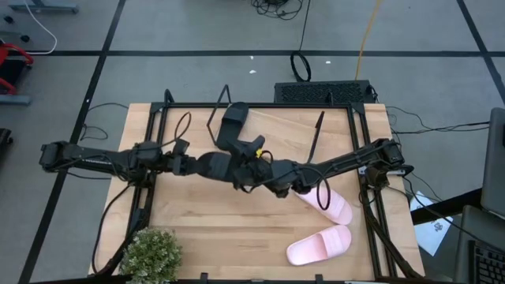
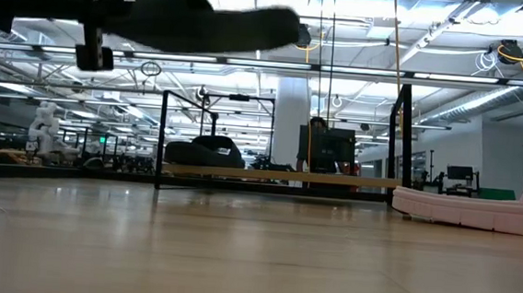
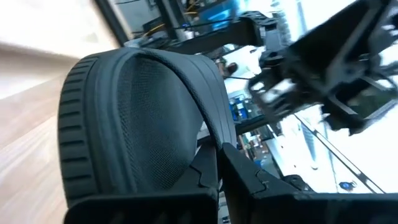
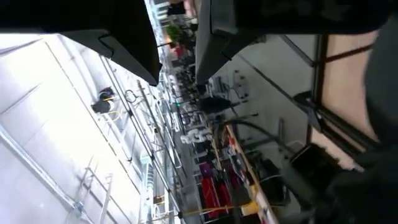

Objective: Pick and place slides into the shelf
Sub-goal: Put the black slipper on the shelf

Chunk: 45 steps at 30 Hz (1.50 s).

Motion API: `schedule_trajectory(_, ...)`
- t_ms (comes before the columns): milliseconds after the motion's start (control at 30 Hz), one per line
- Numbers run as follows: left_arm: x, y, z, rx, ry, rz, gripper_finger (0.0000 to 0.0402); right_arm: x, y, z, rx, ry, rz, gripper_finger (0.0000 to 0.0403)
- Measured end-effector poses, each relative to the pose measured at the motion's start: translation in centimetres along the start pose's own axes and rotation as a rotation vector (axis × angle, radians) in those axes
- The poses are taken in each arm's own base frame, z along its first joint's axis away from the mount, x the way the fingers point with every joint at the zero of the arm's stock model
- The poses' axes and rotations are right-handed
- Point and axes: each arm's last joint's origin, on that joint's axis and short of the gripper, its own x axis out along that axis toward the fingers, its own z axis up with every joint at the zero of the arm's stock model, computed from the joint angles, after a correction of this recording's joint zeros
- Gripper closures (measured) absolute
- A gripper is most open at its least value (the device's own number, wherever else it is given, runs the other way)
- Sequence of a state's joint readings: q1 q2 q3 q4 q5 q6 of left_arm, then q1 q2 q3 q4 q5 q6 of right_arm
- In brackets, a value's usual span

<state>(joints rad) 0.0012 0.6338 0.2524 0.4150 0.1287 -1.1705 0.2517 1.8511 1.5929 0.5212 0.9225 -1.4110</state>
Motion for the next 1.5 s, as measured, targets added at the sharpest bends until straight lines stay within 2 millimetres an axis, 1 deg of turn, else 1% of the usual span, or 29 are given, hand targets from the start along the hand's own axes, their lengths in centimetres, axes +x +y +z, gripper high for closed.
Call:
schedule_trajectory(167,0.2,-1.4,0.6,0.019,-0.015,-0.042,0.0402,-0.9,0.3,0.6,-0.097,0.003,0.014,0.0307)
schedule_trajectory(300,0.2,-2.3,1.0,0.022,-0.018,-0.061,0.0402,-1.8,1.2,1.0,-0.192,0.028,0.074,0.0307)
schedule_trajectory(433,0.3,-2.6,1.1,0.016,0.017,-0.025,0.0402,-2.8,2.1,1.4,-0.27,0.008,0.131,0.0307)
schedule_trajectory(500,0.3,-2.8,1.1,0.012,0.043,0.006,0.0402,-3.2,2.1,1.7,-0.27,-0.001,0.133,0.0307)
schedule_trajectory(567,0.3,-2.9,1.1,0.012,0.068,0.045,0.0401,-3.7,1.7,1.9,-0.267,-0.011,0.132,0.0307)
schedule_trajectory(733,0.3,-3.4,1.3,0.022,0.098,0.083,0.0402,-4.8,-0.7,1.7,-0.219,0.0,0.109,0.0307)
schedule_trajectory(833,0.3,-3.7,1.4,0.032,0.12,0.096,0.0401,-5.5,-2.1,1.3,-0.156,0.019,0.115,0.0307)
schedule_trajectory(933,0.2,-4.5,1.6,0.041,0.137,0.099,0.0401,-6.4,-3.4,0.4,-0.091,0.032,0.158,0.0307)
schedule_trajectory(1033,0.1,-5.3,1.9,0.047,0.143,0.111,0.0401,-7.3,-4.3,-0.7,0.007,0.017,0.245,0.0307)
schedule_trajectory(1100,0.0,-5.7,2.1,0.051,0.152,0.129,0.0401,-7.9,-4.6,-1.5,0.108,-0.026,0.349,0.0307)
schedule_trajectory(1167,-0.1,-6.3,2.4,0.055,0.154,0.133,0.0401,-8.6,-5.0,-2.0,0.228,-0.103,0.498,0.0307)
schedule_trajectory(1267,-0.2,-6.9,2.6,0.046,0.152,0.138,0.0401,-8.9,-5.1,-2.4,0.344,-0.17,0.653,0.0307)
schedule_trajectory(1400,0.3,-7.1,2.7,0.017,0.151,0.145,0.0401,-8.5,-4.7,-2.9,0.309,-0.148,0.684,0.0307)
schedule_trajectory(1500,1.1,-6.6,2.6,-0.007,0.174,0.172,0.0401,-7.9,-4.7,-3.3,0.305,-0.134,0.678,0.0307)
